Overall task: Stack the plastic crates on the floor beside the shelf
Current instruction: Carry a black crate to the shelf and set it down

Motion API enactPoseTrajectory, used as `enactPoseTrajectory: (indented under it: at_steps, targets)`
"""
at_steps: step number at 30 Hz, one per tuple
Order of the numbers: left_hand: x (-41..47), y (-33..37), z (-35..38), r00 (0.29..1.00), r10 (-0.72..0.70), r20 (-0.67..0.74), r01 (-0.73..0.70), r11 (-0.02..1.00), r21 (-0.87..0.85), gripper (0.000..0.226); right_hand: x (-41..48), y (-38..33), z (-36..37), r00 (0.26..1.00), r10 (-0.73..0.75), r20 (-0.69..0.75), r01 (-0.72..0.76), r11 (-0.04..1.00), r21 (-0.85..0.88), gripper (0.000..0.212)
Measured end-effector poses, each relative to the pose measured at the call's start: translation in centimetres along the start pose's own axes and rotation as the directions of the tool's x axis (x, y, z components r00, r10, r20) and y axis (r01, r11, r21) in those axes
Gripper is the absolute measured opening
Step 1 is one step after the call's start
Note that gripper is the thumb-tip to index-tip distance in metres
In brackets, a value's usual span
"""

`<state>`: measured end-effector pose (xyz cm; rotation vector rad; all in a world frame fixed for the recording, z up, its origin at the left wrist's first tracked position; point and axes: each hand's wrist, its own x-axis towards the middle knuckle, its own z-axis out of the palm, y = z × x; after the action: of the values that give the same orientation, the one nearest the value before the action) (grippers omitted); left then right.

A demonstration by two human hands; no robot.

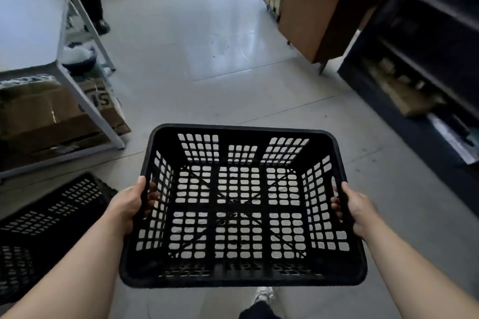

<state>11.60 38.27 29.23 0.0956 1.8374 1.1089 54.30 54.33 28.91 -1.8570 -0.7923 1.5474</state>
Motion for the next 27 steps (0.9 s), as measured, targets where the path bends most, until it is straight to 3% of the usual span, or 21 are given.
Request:
enactPoseTrajectory:
  at_steps: [15, 27]
  targets:
    - [6.0, 14.0, 30.1, 0.965, 0.063, 0.253, -0.122, 0.967, 0.222, 0.036, 13.7, -11.1, -16.6, 0.963, 0.033, -0.268, 0.031, 0.972, 0.233, 0.030]
    - [14.7, 28.1, 52.2, 0.919, 0.115, 0.378, -0.251, 0.908, 0.335, 0.036, 26.8, -21.1, -20.7, 0.881, 0.137, -0.453, 0.049, 0.926, 0.374, 0.033]
